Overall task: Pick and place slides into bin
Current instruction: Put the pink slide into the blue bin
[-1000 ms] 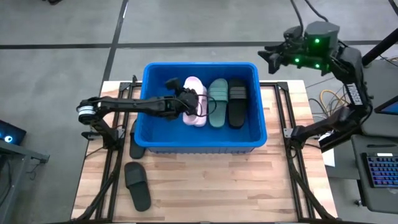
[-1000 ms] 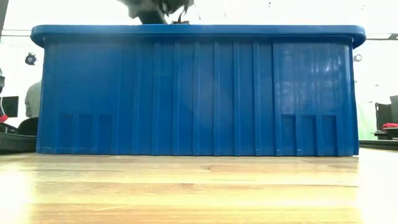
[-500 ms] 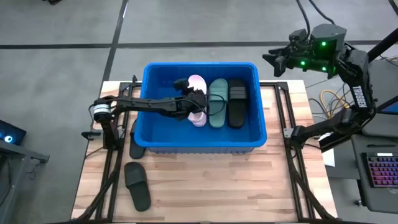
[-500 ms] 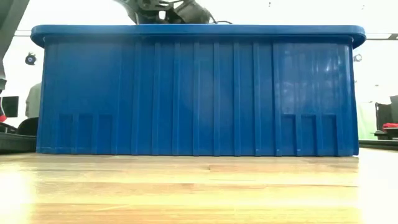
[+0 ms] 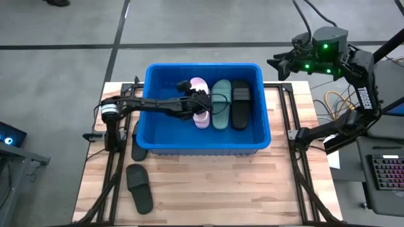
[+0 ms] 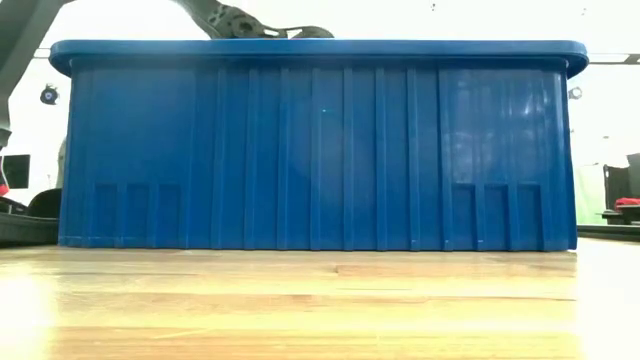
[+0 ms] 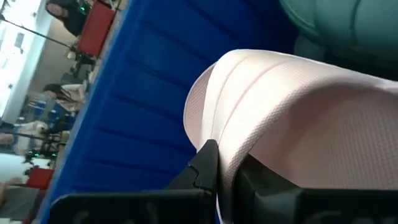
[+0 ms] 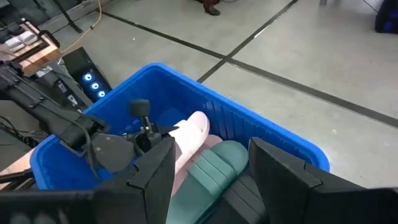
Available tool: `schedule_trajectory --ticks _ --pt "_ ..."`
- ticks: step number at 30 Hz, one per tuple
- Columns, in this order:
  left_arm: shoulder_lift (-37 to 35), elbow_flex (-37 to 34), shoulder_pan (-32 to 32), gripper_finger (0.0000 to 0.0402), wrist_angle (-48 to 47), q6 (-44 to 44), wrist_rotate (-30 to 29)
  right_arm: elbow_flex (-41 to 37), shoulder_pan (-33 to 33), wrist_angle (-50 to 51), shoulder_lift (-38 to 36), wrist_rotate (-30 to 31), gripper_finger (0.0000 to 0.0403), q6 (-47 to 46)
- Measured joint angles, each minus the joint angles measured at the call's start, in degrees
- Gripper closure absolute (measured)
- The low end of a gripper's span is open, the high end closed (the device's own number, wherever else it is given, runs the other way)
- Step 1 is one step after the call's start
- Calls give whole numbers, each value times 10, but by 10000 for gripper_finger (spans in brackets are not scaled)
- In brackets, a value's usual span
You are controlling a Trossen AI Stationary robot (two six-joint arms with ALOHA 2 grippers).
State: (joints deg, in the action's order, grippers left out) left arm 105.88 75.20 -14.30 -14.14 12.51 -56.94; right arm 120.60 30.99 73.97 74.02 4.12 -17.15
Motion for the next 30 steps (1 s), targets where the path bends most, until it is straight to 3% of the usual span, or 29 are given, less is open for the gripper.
schedule_trajectory --ticks 8,13,23,30 --pt "36 5 -5 401 9 -2 29 0 0 0 0 0 209 0" --pt "42 5 -7 401 12 -1 81 0 0 0 0 0 209 0" --pt "43 5 -15 400 17 29 95 0 0 0 0 0 209 1" --pt "42 8 -20 349 15 29 155 0 0 0 0 0 209 2"
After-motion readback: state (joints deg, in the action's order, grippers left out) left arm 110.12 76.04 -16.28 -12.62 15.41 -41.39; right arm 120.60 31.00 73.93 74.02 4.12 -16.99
